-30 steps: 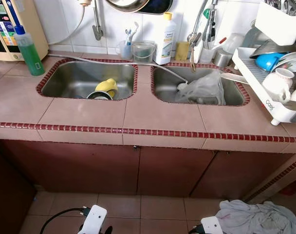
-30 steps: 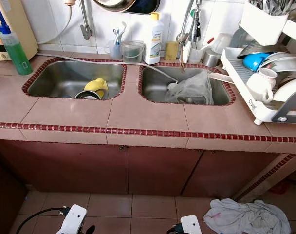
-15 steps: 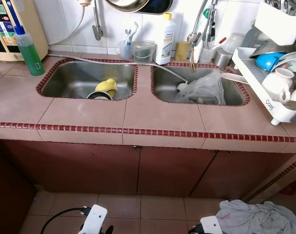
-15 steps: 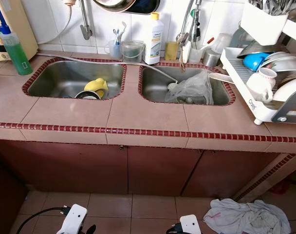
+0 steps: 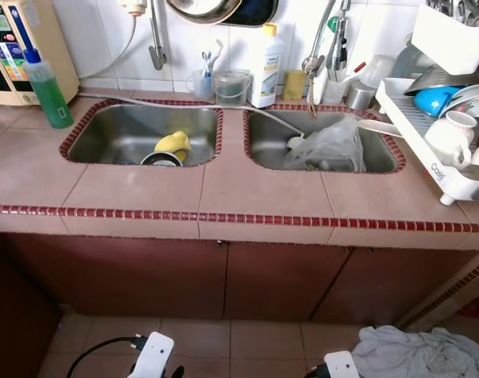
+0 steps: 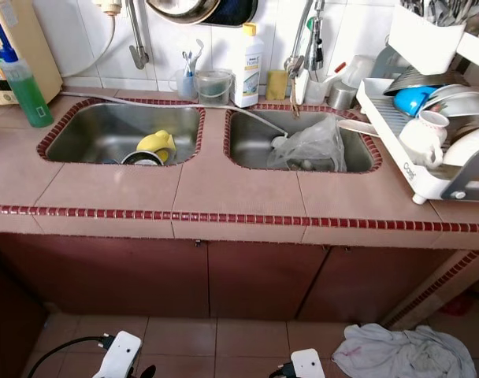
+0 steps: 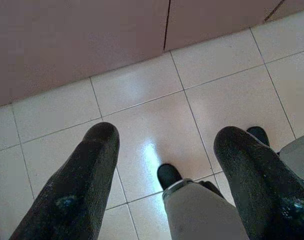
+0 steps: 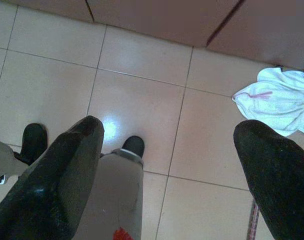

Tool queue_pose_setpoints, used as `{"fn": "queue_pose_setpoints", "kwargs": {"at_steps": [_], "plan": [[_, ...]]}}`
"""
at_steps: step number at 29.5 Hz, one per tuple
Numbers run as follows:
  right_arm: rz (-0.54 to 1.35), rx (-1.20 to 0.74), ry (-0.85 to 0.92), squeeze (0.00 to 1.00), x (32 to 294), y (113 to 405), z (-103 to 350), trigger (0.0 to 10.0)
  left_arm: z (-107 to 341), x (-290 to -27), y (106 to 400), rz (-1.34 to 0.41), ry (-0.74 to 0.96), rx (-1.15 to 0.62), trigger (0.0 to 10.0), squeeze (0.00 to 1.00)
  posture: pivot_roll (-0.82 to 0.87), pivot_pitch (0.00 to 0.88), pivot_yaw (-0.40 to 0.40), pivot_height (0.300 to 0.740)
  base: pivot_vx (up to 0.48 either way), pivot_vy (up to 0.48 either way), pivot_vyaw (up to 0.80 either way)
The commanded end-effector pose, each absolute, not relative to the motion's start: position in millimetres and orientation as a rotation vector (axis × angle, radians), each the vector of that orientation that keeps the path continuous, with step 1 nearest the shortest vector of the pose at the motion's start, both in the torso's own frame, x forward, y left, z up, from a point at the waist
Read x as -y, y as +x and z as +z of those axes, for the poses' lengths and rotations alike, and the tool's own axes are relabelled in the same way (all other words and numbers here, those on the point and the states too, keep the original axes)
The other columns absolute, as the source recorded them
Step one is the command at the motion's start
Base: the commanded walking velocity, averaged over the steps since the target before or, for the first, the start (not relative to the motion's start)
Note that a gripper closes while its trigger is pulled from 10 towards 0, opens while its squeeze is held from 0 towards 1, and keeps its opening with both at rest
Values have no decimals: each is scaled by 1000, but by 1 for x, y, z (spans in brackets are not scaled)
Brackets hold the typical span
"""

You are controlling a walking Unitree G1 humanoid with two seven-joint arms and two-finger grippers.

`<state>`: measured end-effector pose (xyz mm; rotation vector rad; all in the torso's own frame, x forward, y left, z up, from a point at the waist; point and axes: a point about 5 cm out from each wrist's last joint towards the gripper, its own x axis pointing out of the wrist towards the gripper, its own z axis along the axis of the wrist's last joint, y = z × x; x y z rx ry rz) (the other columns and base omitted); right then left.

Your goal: Kitchen organization

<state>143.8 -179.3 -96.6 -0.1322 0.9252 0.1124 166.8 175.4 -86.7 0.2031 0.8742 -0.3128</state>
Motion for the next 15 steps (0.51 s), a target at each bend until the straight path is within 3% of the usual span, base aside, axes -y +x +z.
{"fn": "queue_pose_setpoints", "kwargs": {"at_steps": [1,9,15], "plan": [[102,-929,-129,0,181,144,-97,10000,-86,-175,169,-325,204,-870,10000,0,97,0,-31,740,251,0,0],[102,-932,-131,0,181,144,-97,10000,-86,-175,168,-326,205,-873,10000,0,96,0,-30,740,246,0,0],[100,-931,-130,0,182,144,-97,10000,-86,-174,169,-329,206,-871,10000,0,95,0,-29,740,0,0,0]]}}
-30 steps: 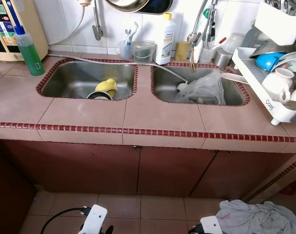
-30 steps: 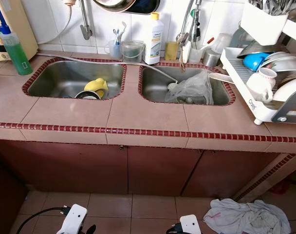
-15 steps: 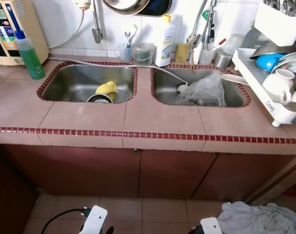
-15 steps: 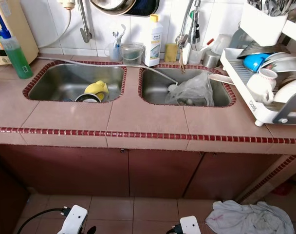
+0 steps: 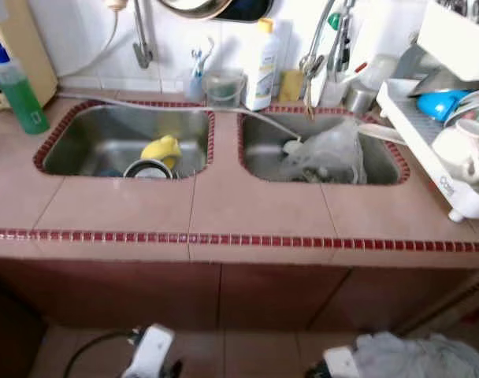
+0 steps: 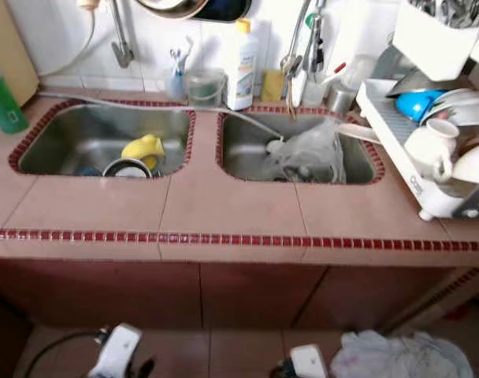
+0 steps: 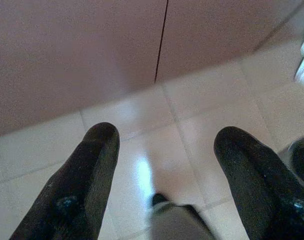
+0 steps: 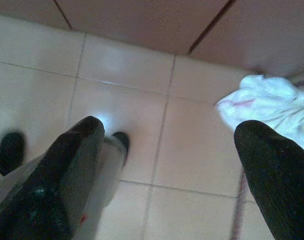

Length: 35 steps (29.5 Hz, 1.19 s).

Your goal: Kitchen organization

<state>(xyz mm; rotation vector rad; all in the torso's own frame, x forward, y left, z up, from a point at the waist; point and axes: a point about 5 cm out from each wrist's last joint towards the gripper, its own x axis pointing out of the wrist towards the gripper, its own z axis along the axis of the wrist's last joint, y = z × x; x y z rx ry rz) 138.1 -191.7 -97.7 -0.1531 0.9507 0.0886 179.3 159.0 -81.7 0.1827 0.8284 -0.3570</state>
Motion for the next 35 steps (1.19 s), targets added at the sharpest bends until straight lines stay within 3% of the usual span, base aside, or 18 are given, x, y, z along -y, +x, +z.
{"fn": "queue_pose_setpoints", "kwargs": {"at_steps": [1,31,35], "plan": [[100,-931,-130,0,182,144,-97,10000,-86,-174,169,-329,207,-871,10000,0,94,0,-29,740,0,0,0],[110,-932,-139,0,179,144,-97,10000,-86,-176,169,-342,228,-873,10000,0,99,0,-27,740,0,0,0],[110,-931,-134,0,179,145,-97,10000,-85,-175,169,-352,228,-870,10000,0,98,0,-25,740,0,-414,0]]}}
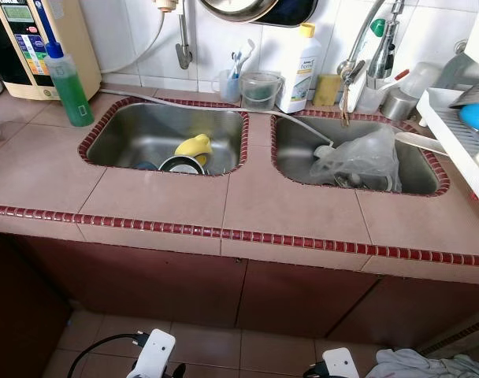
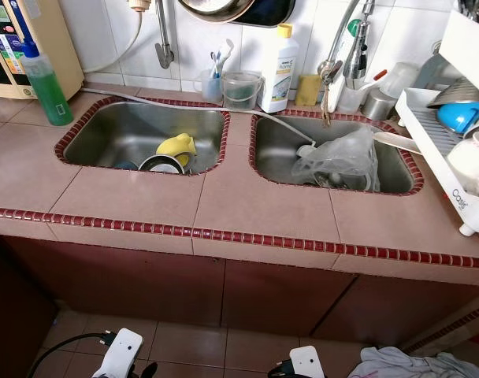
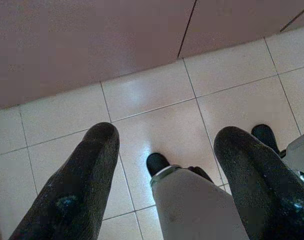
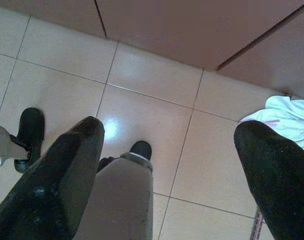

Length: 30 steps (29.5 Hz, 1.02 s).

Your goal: Kitchen organization

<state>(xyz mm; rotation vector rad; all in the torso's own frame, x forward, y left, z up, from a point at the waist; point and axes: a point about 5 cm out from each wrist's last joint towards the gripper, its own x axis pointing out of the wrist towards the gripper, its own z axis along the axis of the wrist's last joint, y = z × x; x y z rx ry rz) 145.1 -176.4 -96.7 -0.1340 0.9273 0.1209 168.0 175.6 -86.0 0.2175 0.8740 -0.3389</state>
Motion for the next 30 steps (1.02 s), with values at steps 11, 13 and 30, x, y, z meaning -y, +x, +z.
{"fn": "queue_pose_setpoints", "kwargs": {"at_steps": [11,13,30], "plan": [[109,-934,-131,0,179,143,-97,10000,-86,-174,169,-358,225,-872,10000,0,97,0,-25,740,0,-480,0],[108,-934,-131,0,179,143,-97,10000,-86,-173,169,-358,224,-873,10000,0,97,0,-25,740,0,-480,0],[106,-935,-127,0,179,142,-98,10000,-86,-174,168,-343,208,-877,10000,0,94,0,-20,740,0,-129,0]]}}
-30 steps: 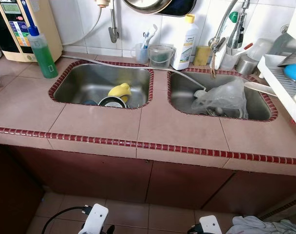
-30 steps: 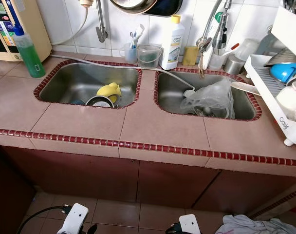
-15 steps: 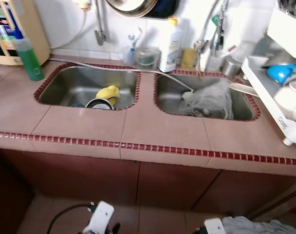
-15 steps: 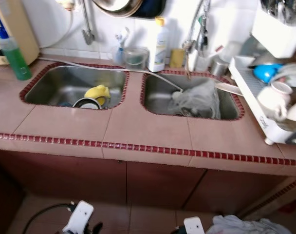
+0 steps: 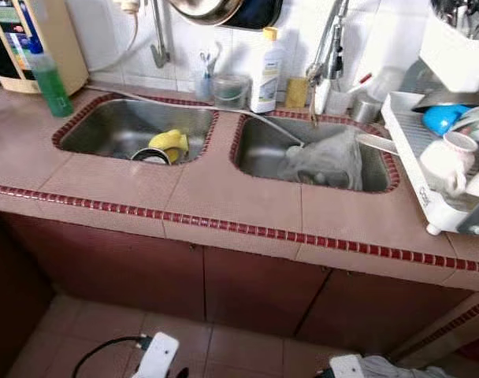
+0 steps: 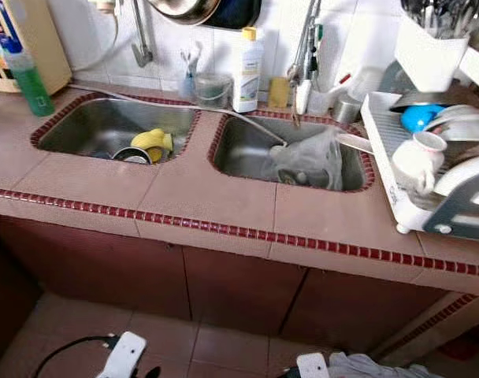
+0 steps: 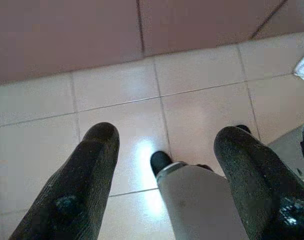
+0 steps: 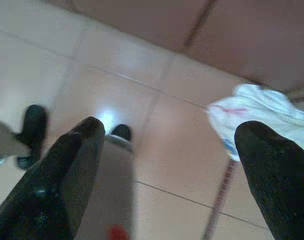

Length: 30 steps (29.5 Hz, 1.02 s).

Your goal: Kitchen organization

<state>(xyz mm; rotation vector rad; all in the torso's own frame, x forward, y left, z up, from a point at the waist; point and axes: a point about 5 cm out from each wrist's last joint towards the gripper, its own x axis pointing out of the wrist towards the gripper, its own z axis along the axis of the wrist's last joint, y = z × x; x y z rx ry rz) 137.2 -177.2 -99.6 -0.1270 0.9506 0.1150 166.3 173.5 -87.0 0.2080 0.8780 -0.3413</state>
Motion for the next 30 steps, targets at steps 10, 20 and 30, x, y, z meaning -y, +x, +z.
{"fn": "queue_pose_setpoints", "kwargs": {"at_steps": [10,20,30], "plan": [[106,-935,-124,0,178,141,-98,10000,-86,-175,168,-344,209,-879,10000,0,93,0,-18,740,0,0,0],[106,-937,-124,0,178,141,-98,10000,-86,-176,167,-346,209,-881,10000,0,93,0,-17,740,0,0,0],[106,-937,-124,0,178,140,-98,10000,-87,-176,166,-343,191,-888,10000,0,91,0,-16,740,0,90,0]]}}
